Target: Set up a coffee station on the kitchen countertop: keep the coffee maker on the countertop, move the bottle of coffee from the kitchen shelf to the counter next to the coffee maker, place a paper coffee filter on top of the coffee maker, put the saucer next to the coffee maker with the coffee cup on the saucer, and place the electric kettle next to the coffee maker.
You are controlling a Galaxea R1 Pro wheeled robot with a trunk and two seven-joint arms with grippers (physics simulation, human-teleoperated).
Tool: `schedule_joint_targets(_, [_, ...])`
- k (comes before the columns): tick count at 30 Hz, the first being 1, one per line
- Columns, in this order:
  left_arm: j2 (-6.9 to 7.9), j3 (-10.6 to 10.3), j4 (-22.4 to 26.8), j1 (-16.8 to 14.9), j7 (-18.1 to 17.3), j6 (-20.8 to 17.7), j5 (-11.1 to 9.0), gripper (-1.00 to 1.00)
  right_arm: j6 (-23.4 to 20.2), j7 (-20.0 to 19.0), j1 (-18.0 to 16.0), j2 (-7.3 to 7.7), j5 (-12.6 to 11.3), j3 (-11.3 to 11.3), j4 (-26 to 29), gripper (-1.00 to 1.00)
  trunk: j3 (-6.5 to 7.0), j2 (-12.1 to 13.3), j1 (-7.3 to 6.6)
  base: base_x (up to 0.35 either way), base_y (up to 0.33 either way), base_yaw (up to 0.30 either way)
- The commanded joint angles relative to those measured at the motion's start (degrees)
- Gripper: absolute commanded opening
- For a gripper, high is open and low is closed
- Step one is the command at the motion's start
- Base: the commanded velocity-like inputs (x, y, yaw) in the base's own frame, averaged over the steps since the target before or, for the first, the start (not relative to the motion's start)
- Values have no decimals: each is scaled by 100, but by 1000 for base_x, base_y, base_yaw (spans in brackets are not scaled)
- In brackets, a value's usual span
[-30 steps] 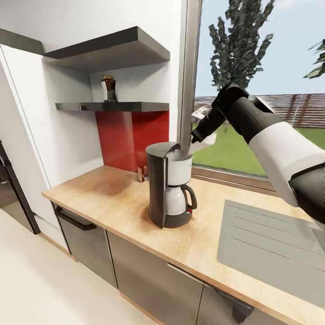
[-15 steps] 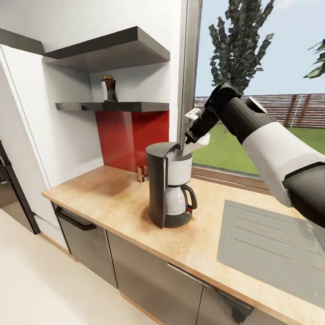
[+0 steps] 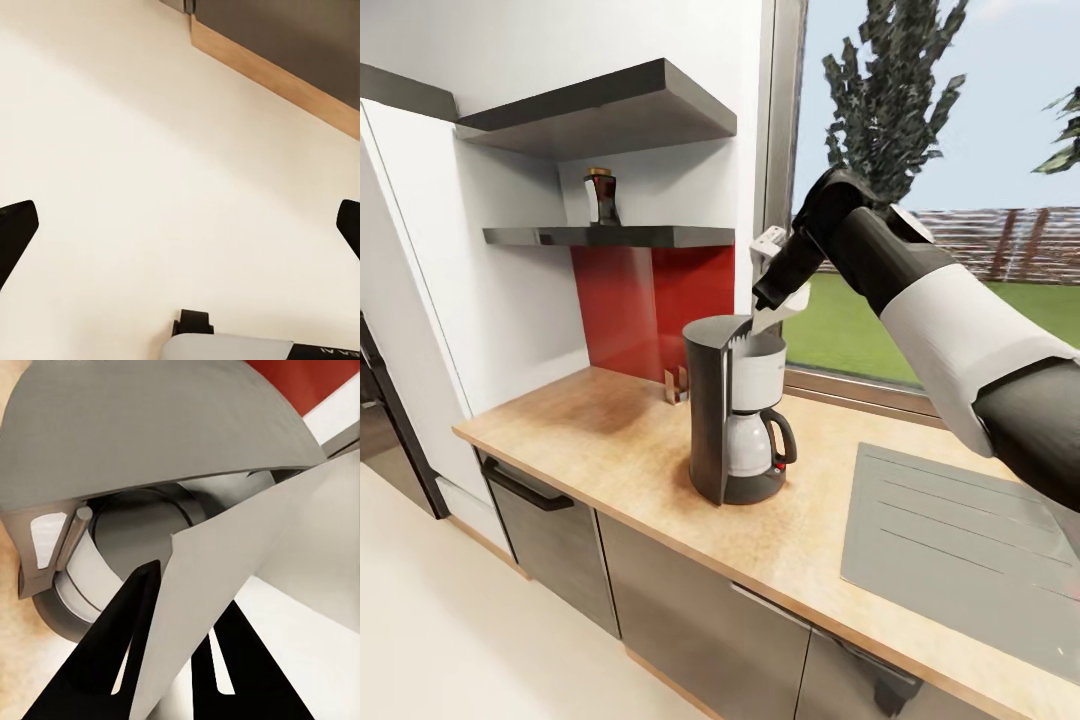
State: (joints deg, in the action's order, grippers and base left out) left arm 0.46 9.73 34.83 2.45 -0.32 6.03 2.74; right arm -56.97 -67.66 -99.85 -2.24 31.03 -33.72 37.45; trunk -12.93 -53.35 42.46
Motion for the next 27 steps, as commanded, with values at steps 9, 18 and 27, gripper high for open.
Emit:
schedule_joint_targets(9, [-2,11,6,1,-3,18,27,100,-42,-46,-4,-13,58,-14,-16,-100,-7,-5,1,0,0,0])
schedule_joint_targets(18, [-2,11,6,1,-3,16,28,100,-41,-58,0,-13,61,-34,-90,-100,-7,-5,1,0,0,0])
schedule_joint_targets(27, [-2,11,6,1,-3,17,25,100,-34,-66,0,-21,143,-46,-346,-100,-7,-5,1,0,0,0])
